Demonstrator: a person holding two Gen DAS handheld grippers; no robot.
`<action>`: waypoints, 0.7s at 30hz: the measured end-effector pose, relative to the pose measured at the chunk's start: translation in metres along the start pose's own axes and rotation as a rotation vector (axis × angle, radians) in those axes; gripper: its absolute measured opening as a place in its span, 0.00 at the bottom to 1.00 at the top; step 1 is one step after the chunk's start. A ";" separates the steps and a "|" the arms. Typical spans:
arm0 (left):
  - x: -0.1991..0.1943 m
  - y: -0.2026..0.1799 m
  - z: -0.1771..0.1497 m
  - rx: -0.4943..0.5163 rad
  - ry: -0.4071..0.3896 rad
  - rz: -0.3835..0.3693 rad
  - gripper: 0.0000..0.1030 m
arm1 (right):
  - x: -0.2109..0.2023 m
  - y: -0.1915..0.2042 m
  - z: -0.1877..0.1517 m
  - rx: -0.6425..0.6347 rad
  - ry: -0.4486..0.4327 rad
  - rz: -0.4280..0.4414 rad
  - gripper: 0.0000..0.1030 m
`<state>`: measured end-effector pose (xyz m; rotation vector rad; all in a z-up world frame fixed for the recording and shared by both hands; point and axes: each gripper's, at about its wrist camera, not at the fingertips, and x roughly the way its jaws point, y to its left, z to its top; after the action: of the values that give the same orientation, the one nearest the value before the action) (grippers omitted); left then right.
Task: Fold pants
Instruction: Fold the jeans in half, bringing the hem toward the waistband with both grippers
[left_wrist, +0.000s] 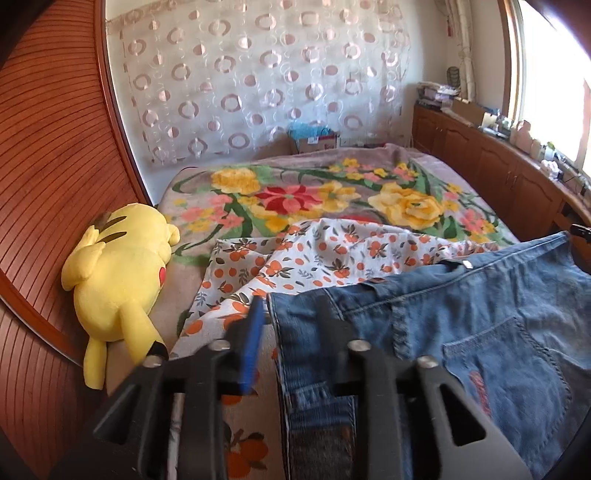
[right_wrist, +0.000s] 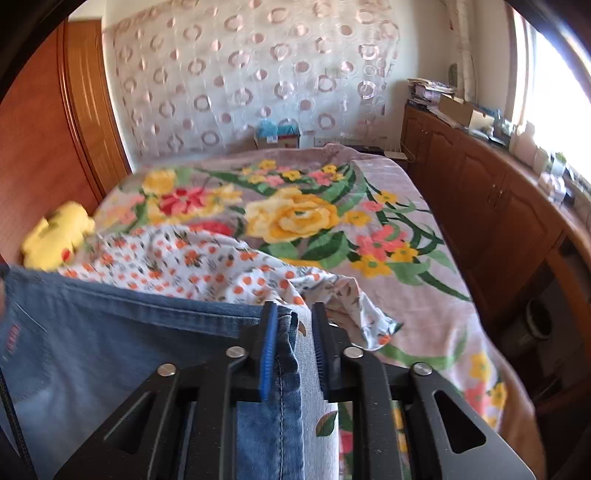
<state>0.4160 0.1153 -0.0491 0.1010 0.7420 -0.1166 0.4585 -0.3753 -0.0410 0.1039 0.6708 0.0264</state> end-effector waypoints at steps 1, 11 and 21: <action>-0.004 0.000 -0.002 -0.005 -0.003 -0.015 0.42 | -0.006 -0.002 -0.001 0.004 0.002 0.014 0.21; -0.040 -0.061 -0.041 0.085 0.016 -0.138 0.48 | -0.075 -0.016 -0.068 -0.026 0.021 0.044 0.24; -0.059 -0.118 -0.078 0.142 0.061 -0.244 0.48 | -0.103 -0.032 -0.113 -0.038 0.087 0.164 0.39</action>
<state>0.3042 0.0132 -0.0718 0.1499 0.8048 -0.4005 0.3070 -0.4032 -0.0689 0.1218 0.7474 0.2021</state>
